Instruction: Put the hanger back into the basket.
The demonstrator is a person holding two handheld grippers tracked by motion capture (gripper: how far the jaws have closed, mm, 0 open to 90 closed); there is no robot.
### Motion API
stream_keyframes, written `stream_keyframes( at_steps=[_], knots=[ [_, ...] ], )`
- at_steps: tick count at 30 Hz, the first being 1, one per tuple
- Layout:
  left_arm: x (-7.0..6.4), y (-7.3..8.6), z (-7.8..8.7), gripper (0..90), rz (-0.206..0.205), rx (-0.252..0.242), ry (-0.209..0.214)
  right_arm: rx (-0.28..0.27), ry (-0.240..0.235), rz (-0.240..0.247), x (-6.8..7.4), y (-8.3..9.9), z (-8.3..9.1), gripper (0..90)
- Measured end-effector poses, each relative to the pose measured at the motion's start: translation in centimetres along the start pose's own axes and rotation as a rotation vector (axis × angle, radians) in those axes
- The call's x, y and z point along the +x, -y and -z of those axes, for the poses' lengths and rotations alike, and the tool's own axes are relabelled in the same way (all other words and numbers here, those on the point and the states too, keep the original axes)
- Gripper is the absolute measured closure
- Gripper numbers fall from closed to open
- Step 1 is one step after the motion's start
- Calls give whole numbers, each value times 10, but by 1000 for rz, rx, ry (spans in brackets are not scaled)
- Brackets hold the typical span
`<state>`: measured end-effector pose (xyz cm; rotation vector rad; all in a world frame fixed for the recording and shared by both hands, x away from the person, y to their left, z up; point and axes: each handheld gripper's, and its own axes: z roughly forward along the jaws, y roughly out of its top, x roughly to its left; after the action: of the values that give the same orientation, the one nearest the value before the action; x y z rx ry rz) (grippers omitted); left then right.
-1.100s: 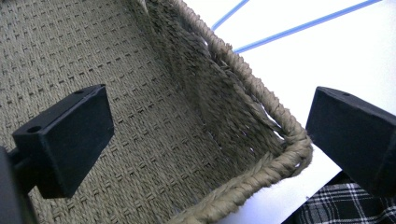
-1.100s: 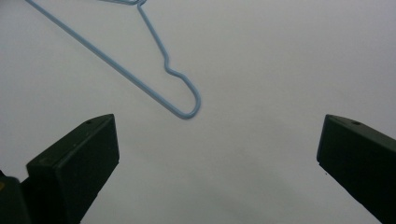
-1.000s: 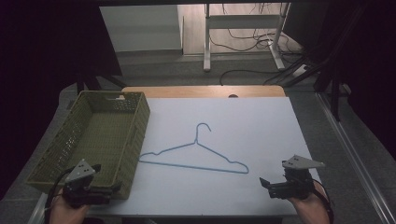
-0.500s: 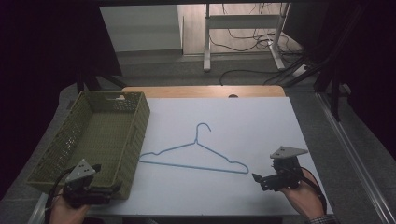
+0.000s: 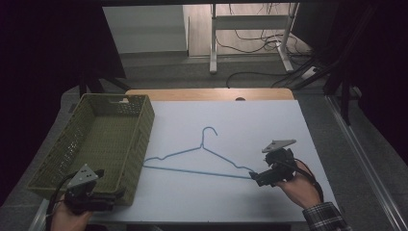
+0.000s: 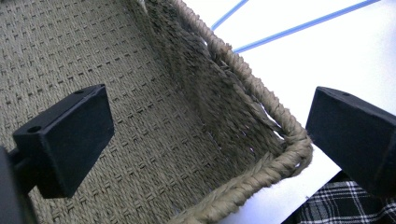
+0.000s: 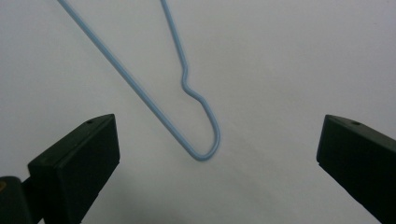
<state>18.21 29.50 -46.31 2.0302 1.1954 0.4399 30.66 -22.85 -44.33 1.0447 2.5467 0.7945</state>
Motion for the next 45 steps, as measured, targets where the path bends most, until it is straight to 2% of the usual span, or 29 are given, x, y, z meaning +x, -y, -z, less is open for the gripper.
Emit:
stream_keyframes(
  at_steps=[6, 12, 17, 28, 37, 45],
  knots=[
    [0, 0, 0, 12, -1, 0, 1, 31, -4, 36, 1, -15, -11, 0],
    [0, 0, 0, 12, -2, 1, 0, 50, -15, 39, 1, -28, -23, 0],
    [0, 0, 0, 12, -2, 0, 1, 64, -24, 65, 3, -39, -32, 0],
    [0, 0, 0, 12, -4, 0, 2, 95, -15, 115, 9, -64, -55, 0],
    [0, 0, 0, 12, -5, 0, 3, 105, -22, 133, 13, -78, -66, 0],
    [0, 0, 0, 13, -7, 2, 4, 136, -29, 140, 19, -90, -78, 0]
  ],
)
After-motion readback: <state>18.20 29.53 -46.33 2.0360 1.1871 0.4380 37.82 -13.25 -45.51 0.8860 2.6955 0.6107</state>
